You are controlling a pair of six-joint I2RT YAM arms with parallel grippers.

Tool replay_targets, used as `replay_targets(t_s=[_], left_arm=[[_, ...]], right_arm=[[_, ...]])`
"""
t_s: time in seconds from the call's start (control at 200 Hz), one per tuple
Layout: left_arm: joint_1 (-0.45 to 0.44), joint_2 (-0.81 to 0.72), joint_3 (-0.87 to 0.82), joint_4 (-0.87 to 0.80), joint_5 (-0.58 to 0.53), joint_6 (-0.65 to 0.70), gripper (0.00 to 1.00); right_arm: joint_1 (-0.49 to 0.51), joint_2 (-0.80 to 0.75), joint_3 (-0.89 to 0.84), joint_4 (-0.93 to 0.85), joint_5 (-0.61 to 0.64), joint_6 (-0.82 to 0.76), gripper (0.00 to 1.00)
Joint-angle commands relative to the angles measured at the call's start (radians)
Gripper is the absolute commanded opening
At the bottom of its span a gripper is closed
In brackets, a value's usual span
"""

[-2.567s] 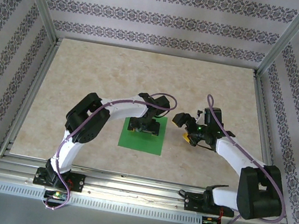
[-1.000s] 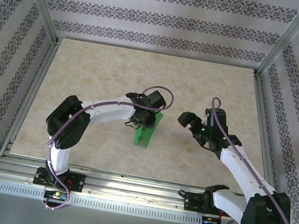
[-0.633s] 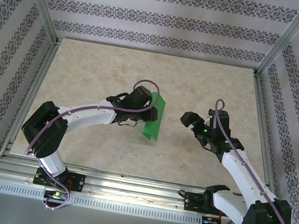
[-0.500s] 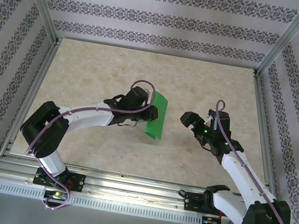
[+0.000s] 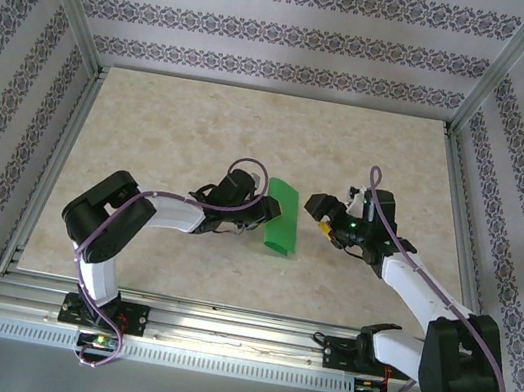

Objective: Fold a paper plane with a square sheet of paper (pick it up from the middle)
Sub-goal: First fold the square sheet of paper in half at the center of the table.

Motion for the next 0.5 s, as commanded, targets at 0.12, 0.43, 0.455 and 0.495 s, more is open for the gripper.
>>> replay_targets(t_s=[0.12,0.43,0.455,0.495], left_arm=[[0.003,-0.008,0.019,-0.112,-0.034,0.008,0.39],[0.005,-0.010,0.028,-0.251,-0.070,0.047,0.45],[0.005,-0.011,0.032,-0.267,-0.076,0.053,0.46],[0.005,-0.014,0.041,-0.294,-0.085,0.067,0.47]], right_arm=[[0.034,0.044,0.038,0.042,-0.043,-0.016,0.85],[0.042,0.081,0.040,0.047,-0.051,-0.008,0.84],[0.043,0.083,0.040,0.047,-0.051,-0.008,0.84],[0.045,0.085,0.040,0.045,-0.050,-0.009,0.84]])
